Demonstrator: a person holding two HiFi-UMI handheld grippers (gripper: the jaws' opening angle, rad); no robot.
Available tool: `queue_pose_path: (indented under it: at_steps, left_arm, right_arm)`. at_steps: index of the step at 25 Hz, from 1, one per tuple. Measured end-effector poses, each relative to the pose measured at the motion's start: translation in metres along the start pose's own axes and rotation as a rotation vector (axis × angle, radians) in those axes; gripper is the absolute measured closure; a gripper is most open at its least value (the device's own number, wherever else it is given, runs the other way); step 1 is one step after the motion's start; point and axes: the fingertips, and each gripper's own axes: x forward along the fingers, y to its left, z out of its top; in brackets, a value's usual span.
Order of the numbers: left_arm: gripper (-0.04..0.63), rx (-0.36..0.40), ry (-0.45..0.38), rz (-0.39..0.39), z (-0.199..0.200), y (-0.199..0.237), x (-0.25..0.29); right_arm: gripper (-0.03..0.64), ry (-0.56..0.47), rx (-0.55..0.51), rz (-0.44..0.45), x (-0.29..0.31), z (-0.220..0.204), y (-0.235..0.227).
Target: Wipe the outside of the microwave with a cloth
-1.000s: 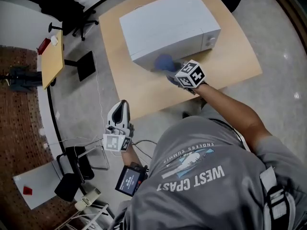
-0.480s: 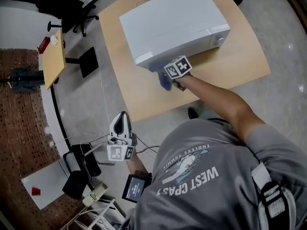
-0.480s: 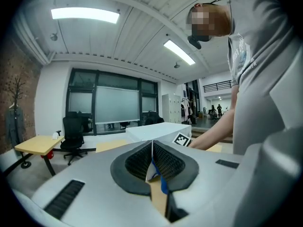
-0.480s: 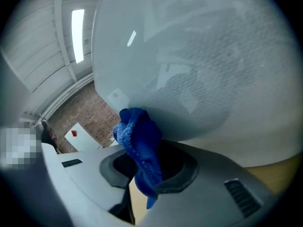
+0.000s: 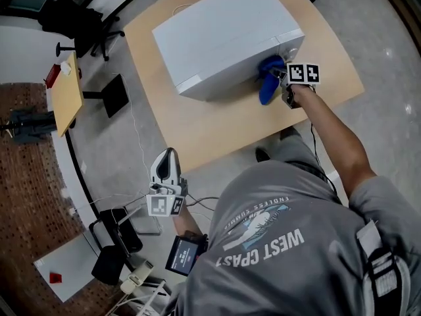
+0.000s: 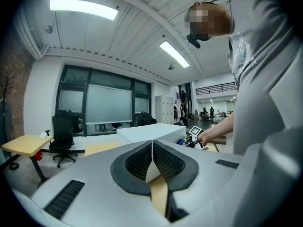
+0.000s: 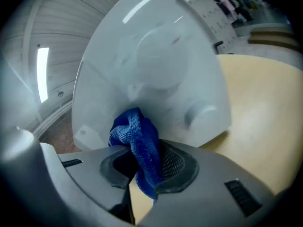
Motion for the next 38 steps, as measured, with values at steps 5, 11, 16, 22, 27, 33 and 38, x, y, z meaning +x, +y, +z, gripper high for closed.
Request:
queue_pose_path:
  at_steps: [5, 11, 16, 22, 27, 33, 38]
  left_arm:
    - [0.566, 0.002, -0.002, -0.025, 0.001, -0.004, 0.005]
    - [0.566, 0.008, 0.002, -0.035, 0.005, -0.010, 0.005]
    - [0.566, 0.008, 0.005, -0.027, 0.002, -0.011, 0.003]
    - [0.566, 0.007, 0.005, -0.028, 0.002, -0.017, 0.004]
    - [0.566, 0.008, 0.003, -0.035, 0.000, -0.024, 0.009]
    - [0.566, -0.008, -0.013, -0.016, -0.003, -0.024, 0.037]
    - [0.566, -0.004, -0.036, 0.016, 0.016, -0.023, 0.075]
  right_arm:
    - [0.523, -0.095, 0.116, -0.034, -0.023, 0.019, -0.029]
    - [0.523, -0.099, 0.122, -0.028, -0.025, 0.020, -0.027]
    - [0.523, -0.101, 0.129, -0.015, -0.022, 0.019, -0.028]
    - [0.523, -0.097, 0.131, -0.010, -0.022, 0.018, -0.028]
    - [0.523, -0.096, 0.111, 0.016, -0.030, 0.023, -0.020]
    - [0.523, -0.103, -0.127, 0.125, -0.088, 0.051, 0.040]
    - [0.523, -0.367, -0.379, 0.201, -0.159, 0.178, 0.083]
